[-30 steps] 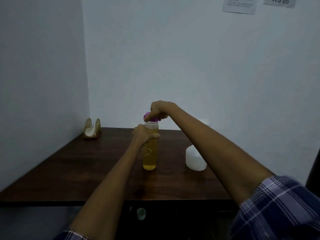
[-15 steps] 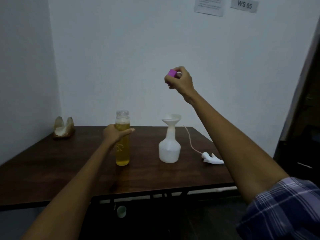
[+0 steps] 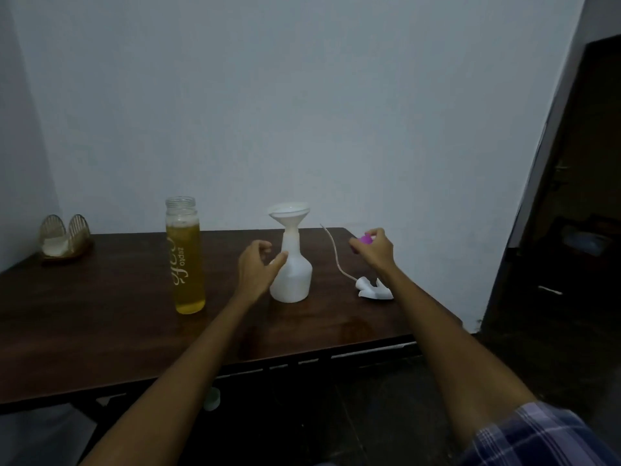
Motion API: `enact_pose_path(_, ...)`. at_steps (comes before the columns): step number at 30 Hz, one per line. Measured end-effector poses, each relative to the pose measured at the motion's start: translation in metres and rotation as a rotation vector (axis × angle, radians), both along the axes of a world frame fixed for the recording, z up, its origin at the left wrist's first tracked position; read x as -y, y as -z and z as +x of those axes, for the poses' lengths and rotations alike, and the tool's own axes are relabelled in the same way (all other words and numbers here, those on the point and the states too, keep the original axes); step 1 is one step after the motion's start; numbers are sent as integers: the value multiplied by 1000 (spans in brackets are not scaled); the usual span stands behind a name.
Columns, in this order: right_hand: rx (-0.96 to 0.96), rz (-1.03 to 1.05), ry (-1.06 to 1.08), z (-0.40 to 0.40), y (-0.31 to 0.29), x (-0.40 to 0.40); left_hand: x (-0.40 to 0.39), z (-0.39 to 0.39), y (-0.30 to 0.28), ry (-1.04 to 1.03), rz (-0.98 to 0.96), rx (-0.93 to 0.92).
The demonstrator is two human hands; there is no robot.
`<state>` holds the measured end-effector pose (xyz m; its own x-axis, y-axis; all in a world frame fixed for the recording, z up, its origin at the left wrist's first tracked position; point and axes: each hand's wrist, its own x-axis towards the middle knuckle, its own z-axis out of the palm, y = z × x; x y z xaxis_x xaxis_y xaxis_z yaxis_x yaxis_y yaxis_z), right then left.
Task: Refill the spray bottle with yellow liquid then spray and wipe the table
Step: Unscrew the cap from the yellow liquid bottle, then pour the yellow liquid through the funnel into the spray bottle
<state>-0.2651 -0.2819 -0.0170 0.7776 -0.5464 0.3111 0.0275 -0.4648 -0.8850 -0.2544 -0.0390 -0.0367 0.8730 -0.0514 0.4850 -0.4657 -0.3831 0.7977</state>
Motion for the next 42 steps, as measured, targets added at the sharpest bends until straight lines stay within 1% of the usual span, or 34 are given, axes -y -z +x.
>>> enact_pose_path(1, -44, -22, 7, 4, 8, 6, 7, 7, 0, 7, 6, -96)
enact_pose_path(3, -101, -92, 26, 12, 18, 18, 19, 21, -3, 19, 80, -162)
enact_pose_path(4, -123, -137, 35, 16, 21, 23, 23, 29, -4, 28, 101, -160)
enact_pose_path(7, -219, -299, 70, 30, 29, 38, 33, 43, -6, 59, 73, -144)
enact_pose_path(11, -337, -391, 76, 47, 36, 50, 38, 52, 0, 21, 64, -16)
enact_pose_path(15, -507, -567, 64, 51, 44, 56, 36, 58, 1, 12, 82, 7)
enact_pose_path(17, -535, -560, 55, 51, 44, 59, 36, 59, 0, 24, 95, 7)
enact_pose_path(20, -512, -501, 40, 48, 38, 56, 34, 61, 1, 45, 107, 13)
enact_pose_path(23, -392, -473, 74, 41, 28, 50, 29, 58, 0, 35, 119, 10)
enact_pose_path(28, -21, -443, 151, 20, -8, 20, 13, 51, -6, 71, 185, -15)
enact_pose_path(31, 206, -447, 161, 10, -35, -8, 6, 43, -10, 29, 246, -50)
enact_pose_path(33, 276, -501, 145, 10, -55, -32, 1, 43, -9, -46, 244, -74)
enact_pose_path(35, 360, -614, 102, -21, -69, -88, -39, 6, -9, -121, 216, -65)
enact_pose_path(38, 536, -717, 125, -25, -77, -126, -52, 2, -6, -155, 200, 25)
enact_pose_path(40, 653, -735, 54, -32, -74, -152, -64, -8, -7, -163, 172, 66)
enact_pose_path(42, 728, -720, -99, -36, -70, -182, -81, -17, -6, -200, 153, 107)
